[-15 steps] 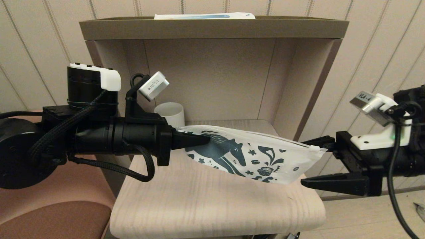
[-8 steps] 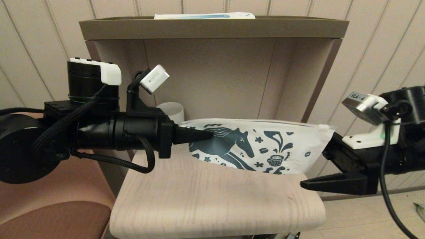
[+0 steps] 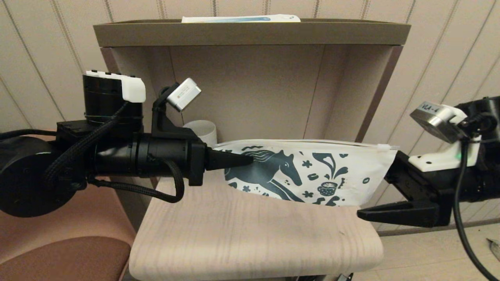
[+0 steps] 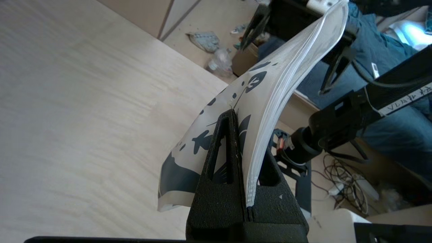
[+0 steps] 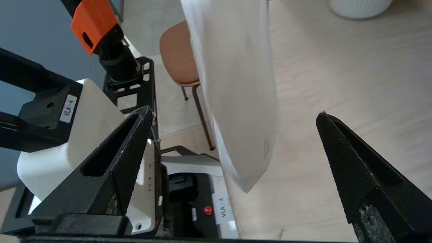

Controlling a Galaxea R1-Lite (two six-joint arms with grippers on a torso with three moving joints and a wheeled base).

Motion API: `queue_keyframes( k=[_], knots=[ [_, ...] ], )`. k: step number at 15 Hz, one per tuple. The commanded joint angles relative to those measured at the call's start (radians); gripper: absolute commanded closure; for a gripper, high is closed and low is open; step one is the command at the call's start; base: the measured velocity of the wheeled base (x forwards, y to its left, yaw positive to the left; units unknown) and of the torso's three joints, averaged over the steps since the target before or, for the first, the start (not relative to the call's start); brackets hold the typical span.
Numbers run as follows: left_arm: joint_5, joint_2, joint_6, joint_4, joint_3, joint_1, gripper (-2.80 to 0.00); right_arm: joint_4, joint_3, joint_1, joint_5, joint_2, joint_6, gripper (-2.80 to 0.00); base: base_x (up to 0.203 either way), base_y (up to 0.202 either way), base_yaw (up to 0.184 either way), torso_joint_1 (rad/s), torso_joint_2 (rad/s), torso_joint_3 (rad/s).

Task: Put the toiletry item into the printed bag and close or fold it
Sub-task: Hand it to the other hand

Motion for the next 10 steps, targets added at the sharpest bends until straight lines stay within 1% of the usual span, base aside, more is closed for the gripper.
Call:
queue_keyframes(
  k=[1, 2, 4, 6, 8, 10],
  knots=[
    [-0.004, 0.006, -0.002, -0.001, 0.001, 0.0, 0.0, 0.001, -0.027, 0.003, 0.003, -0.002, -0.004, -2.8, 0.0, 0.0, 0.0, 0.0, 0.0, 0.0],
    [-0.004, 0.006, -0.002, -0.003, 0.0, 0.0, 0.0, 0.003, -0.036, 0.027, -0.002, 0.0, -0.003, -2.8, 0.0, 0.0, 0.0, 0.0, 0.0, 0.0],
    [-0.024, 0.004, -0.002, -0.003, 0.0, 0.0, 0.0, 0.007, -0.058, 0.067, -0.065, 0.002, -0.003, -2.8, 0.0, 0.0, 0.0, 0.0, 0.0, 0.0],
    [-0.027, 0.003, -0.002, -0.003, 0.0, 0.0, 0.0, 0.006, -0.058, 0.123, -0.115, 0.004, -0.004, -2.8, 0.0, 0.0, 0.0, 0.0, 0.0, 0.0],
    [-0.029, 0.003, -0.001, -0.003, 0.0, 0.0, 0.0, 0.005, -0.073, 0.142, -0.173, 0.017, -0.02, -2.8, 0.0, 0.0, 0.0, 0.0, 0.0, 0.0],
    [-0.03, 0.003, 0.0, -0.003, 0.001, 0.0, 0.0, 0.008, -0.103, 0.142, -0.186, 0.023, -0.027, -2.8, 0.0, 0.0, 0.0, 0.0, 0.0, 0.0]
  ],
)
